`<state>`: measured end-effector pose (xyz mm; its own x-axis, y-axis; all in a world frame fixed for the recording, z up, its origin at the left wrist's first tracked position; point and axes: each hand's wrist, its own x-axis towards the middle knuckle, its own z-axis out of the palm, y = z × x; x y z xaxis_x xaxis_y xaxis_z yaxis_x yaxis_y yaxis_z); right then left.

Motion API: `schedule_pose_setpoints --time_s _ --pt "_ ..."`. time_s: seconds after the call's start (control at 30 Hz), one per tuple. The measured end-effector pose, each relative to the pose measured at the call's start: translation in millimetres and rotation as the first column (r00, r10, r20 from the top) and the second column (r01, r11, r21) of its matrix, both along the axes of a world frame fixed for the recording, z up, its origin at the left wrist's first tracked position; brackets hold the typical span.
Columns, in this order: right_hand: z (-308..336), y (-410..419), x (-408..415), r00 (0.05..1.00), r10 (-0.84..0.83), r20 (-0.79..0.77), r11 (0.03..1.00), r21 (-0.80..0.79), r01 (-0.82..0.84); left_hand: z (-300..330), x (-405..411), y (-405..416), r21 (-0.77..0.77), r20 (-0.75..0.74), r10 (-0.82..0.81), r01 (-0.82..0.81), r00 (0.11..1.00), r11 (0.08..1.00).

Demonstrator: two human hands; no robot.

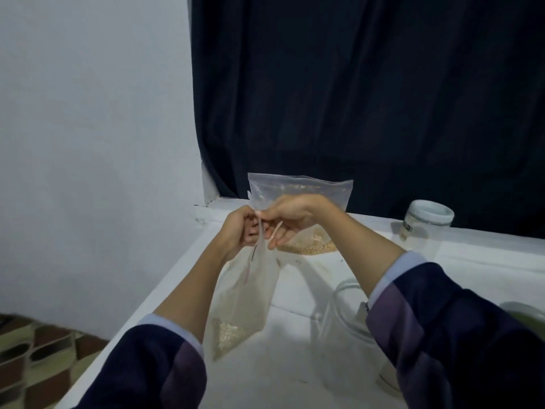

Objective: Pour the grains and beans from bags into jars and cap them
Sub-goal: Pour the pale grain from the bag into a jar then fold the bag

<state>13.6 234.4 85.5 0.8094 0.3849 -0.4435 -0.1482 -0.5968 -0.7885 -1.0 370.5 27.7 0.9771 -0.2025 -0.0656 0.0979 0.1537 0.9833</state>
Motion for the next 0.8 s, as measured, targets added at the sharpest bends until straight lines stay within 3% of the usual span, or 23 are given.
schedule_pose_setpoints --time_s 0.13,0.5,0.67,0.8 --pt "-1.7 0.8 -4.9 0.997 -0.045 -0.055 0.994 0.096 0.05 -0.7 0.7 3.8 0.014 -0.007 -0.024 0.024 1.0 1.0" --pt "-5.9 -5.4 -9.8 0.999 -0.01 0.034 0.996 0.085 0.007 -0.6 -7.4 4.3 0.225 0.107 -0.091 0.065 0.99 0.972" --pt "-6.5 -4.4 -12.5 0.995 -0.068 0.067 0.995 0.074 0.063 -1.2 -12.0 11.0 0.174 0.102 -0.161 0.142 0.982 0.974" --pt "-11.4 -5.6 -15.4 1.0 -0.01 0.023 0.992 0.127 0.007 -1.1 -14.3 8.3 0.133 0.117 -0.082 0.067 0.99 0.989"
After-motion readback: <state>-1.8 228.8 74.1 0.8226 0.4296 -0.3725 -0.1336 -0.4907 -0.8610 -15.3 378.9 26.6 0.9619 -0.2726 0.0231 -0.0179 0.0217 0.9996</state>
